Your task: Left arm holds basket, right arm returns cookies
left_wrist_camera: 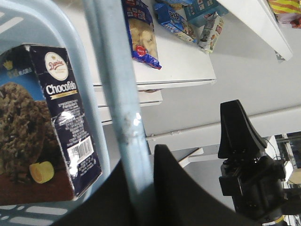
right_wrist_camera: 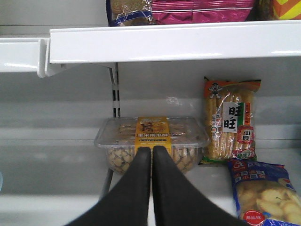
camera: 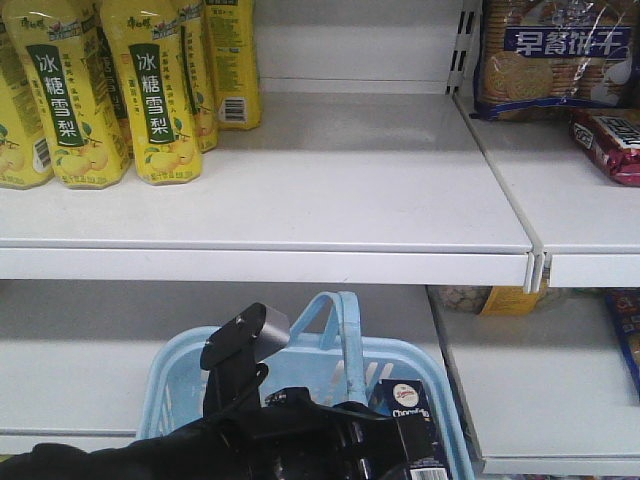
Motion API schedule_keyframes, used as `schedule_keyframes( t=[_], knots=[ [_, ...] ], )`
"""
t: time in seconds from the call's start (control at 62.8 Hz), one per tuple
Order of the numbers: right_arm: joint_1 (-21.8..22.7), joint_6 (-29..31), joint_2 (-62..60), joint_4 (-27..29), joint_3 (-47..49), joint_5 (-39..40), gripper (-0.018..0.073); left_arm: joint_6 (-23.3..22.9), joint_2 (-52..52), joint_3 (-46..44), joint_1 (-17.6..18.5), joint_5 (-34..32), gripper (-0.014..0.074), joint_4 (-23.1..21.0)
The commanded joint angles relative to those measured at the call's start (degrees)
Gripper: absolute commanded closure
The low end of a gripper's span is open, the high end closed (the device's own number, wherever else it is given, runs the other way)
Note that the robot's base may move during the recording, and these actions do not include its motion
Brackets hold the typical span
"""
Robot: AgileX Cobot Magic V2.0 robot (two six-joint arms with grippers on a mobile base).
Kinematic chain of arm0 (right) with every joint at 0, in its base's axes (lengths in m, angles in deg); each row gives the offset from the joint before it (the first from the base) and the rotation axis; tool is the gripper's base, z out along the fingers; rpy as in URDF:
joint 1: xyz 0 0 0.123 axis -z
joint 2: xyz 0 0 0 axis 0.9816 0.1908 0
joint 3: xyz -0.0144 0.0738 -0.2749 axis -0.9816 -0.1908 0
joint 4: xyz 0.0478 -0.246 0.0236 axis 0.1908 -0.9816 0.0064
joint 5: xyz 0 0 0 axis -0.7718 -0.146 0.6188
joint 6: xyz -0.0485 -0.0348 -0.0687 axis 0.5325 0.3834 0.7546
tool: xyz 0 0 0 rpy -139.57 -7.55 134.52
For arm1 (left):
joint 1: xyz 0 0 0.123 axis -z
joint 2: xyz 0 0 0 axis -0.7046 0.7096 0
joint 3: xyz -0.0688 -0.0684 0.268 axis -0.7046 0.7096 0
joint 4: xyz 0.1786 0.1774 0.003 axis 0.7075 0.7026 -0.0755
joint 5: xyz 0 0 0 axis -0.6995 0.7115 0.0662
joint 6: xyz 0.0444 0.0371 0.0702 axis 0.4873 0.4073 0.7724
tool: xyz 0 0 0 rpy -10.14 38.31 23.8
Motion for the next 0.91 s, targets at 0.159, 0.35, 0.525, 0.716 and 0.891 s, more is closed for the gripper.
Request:
schedule_keyframes(
  t=[0.159, 0.35, 0.525, 0.716, 0.891],
  knots=[
    [0.00, 0.22, -0.57, -0.36, -0.05, 4.33, 0.0566, 0.63, -2.27, -1.90, 0.23, -2.07, 0.0602, 0.55],
    [0.00, 0.22, -0.57, -0.36, -0.05, 4.33, 0.0566, 0.63, -2.27, -1.90, 0.23, -2.22, 0.0602, 0.55],
    [0.00, 0.22, -0.57, -0.36, -0.05, 4.33, 0.0566, 0.63, -2.27, -1.90, 0.23, -1.95, 0.0602, 0.55],
    [0.00, 0.22, -0.57, -0.36, -0.05, 4.33, 0.0566, 0.63, -2.27, -1.90, 0.23, -2.35, 0.0602, 0.55],
    [0.00, 0.22, -0.57, -0.36, -0.05, 4.33, 0.0566, 0.63, -2.27, -1.90, 0.23, -2.30, 0.0602, 0.55]
  ],
)
